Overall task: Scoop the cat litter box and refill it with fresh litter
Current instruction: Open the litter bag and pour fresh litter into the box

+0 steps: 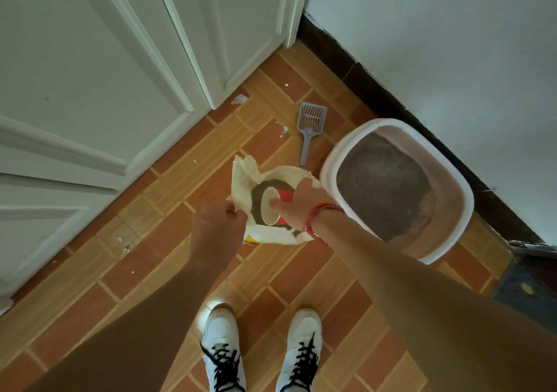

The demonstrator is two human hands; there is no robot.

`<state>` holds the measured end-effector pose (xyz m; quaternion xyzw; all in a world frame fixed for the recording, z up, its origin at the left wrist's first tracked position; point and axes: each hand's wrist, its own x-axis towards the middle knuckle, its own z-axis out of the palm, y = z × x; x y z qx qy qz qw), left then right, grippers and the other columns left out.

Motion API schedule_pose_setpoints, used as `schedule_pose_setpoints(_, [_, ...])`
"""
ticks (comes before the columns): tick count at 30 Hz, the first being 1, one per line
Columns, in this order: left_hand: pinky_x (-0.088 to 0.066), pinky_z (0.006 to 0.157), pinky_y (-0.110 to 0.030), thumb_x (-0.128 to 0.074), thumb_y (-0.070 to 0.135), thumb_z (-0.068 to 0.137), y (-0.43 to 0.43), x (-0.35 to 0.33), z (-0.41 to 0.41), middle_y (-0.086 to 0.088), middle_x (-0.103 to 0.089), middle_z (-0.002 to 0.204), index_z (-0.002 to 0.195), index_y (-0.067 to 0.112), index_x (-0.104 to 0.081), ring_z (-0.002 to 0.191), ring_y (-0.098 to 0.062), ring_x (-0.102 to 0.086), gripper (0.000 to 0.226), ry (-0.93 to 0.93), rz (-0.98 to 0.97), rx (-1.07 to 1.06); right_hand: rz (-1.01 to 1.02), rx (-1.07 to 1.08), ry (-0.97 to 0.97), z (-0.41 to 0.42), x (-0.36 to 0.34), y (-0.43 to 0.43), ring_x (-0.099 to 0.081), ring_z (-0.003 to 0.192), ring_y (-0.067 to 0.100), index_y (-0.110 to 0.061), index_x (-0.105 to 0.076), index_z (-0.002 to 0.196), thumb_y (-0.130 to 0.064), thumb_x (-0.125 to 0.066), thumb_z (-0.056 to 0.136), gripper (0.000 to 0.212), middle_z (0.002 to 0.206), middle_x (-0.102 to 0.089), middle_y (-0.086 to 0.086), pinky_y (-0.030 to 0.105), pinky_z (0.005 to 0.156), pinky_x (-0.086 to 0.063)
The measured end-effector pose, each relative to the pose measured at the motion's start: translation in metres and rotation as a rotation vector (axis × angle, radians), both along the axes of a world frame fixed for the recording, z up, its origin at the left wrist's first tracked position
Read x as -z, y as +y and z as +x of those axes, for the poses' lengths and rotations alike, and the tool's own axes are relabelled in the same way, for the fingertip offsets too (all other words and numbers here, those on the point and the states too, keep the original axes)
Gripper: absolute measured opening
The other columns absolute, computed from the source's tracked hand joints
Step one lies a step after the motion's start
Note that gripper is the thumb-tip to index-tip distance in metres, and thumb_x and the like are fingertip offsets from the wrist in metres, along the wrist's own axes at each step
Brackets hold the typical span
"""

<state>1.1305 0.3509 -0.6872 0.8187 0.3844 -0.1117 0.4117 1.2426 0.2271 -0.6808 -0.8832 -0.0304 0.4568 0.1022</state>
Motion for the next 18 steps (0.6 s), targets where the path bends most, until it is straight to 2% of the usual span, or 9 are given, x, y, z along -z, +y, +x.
schedule_pose_setpoints(1, [-0.036, 0.041, -0.012, -0.056, 0.01, 0.09, 0.001, 0.002, -0.001, -0.012, -0.062, 0.06, 0.072, -0.001, -0.066, 0.045, -0.01, -0.044, 0.023, -0.009, -0.007, 0.005, -0.066, -0.07, -0.025, -0.002, 0.004, 0.005, -0.051, 0.078, 0.021, -0.008, -0.032, 0.14, -0.065, -0.043, 0.086, 0.079, 0.1, -0.053, 0.005, 0.032, 0.063, -0.045])
schedule_pose_setpoints(3, [-0.031, 0.039, -0.015, -0.056, 0.007, 0.09, 0.001, 0.005, -0.003, -0.013, -0.055, 0.054, 0.07, -0.004, -0.063, 0.042, -0.008, -0.039, 0.024, -0.034, -0.033, 0.005, -0.138, -0.149, 0.003, -0.008, 0.017, 0.016, -0.055, 0.084, 0.024, -0.009, -0.043, 0.131, -0.06, -0.044, 0.087, 0.067, 0.095, -0.055, 0.005, 0.035, 0.071, -0.05])
schedule_pose_setpoints(5, [-0.029, 0.04, -0.015, -0.055, 0.008, 0.09, 0.0, 0.008, -0.004, -0.02, -0.059, 0.059, 0.076, -0.007, -0.065, 0.042, -0.007, -0.04, 0.023, -0.064, -0.057, 0.001, -0.147, -0.212, 0.003, -0.014, 0.031, 0.027, -0.06, 0.096, 0.03, -0.008, -0.045, 0.13, -0.056, -0.045, 0.09, 0.063, 0.102, -0.057, 0.009, 0.038, 0.08, -0.053])
schedule_pose_setpoints(6, [-0.03, 0.041, -0.02, -0.055, 0.009, 0.09, 0.0, 0.01, -0.005, -0.023, -0.063, 0.065, 0.079, -0.007, -0.066, 0.045, -0.013, -0.043, 0.023, -0.084, -0.048, 0.009, -0.166, -0.257, -0.024, -0.015, 0.038, 0.033, -0.059, 0.101, 0.031, -0.007, -0.044, 0.131, -0.055, -0.044, 0.092, 0.062, 0.106, -0.057, 0.011, 0.038, 0.083, -0.052])
schedule_pose_setpoints(9, [-0.031, 0.041, -0.027, -0.054, 0.01, 0.09, 0.0, 0.019, -0.007, -0.023, -0.065, 0.067, 0.081, -0.006, -0.067, 0.048, -0.026, -0.045, 0.023, -0.12, -0.01, 0.038, -0.238, -0.303, -0.08, -0.019, 0.069, 0.04, -0.053, 0.114, 0.036, -0.007, -0.036, 0.137, -0.059, -0.045, 0.091, 0.07, 0.127, -0.049, 0.019, 0.042, 0.09, -0.048])
schedule_pose_setpoints(13, [-0.033, 0.041, -0.026, -0.054, 0.01, 0.091, 0.001, 0.022, -0.011, -0.02, -0.067, 0.069, 0.084, -0.004, -0.069, 0.047, -0.019, -0.045, 0.021, -0.15, -0.057, 0.007, -0.288, -0.269, -0.093, -0.022, 0.1, 0.042, -0.044, 0.123, 0.041, -0.007, -0.022, 0.144, -0.062, -0.05, 0.085, 0.085, 0.138, -0.034, 0.028, 0.048, 0.098, -0.043])
schedule_pose_setpoints(15, [-0.035, 0.04, -0.026, -0.056, 0.008, 0.091, 0.001, 0.02, -0.013, -0.015, -0.067, 0.067, 0.084, -0.001, -0.071, 0.046, -0.018, -0.047, 0.019, -0.166, -0.059, -0.005, -0.305, -0.28, -0.11, -0.023, 0.103, 0.04, -0.043, 0.123, 0.042, -0.006, -0.021, 0.144, -0.062, -0.053, 0.084, 0.088, 0.138, -0.033, 0.03, 0.048, 0.098, -0.042])
schedule_pose_setpoints(18, [-0.042, 0.043, -0.015, -0.056, 0.007, 0.092, 0.001, 0.013, -0.013, 0.009, -0.062, 0.063, 0.091, 0.003, -0.074, 0.047, -0.011, -0.053, 0.018, -0.154, -0.065, -0.018, -0.292, -0.23, -0.087, -0.022, 0.099, 0.037, -0.044, 0.122, 0.042, -0.01, -0.02, 0.145, -0.063, -0.056, 0.082, 0.09, 0.138, -0.033, 0.029, 0.049, 0.099, -0.042])
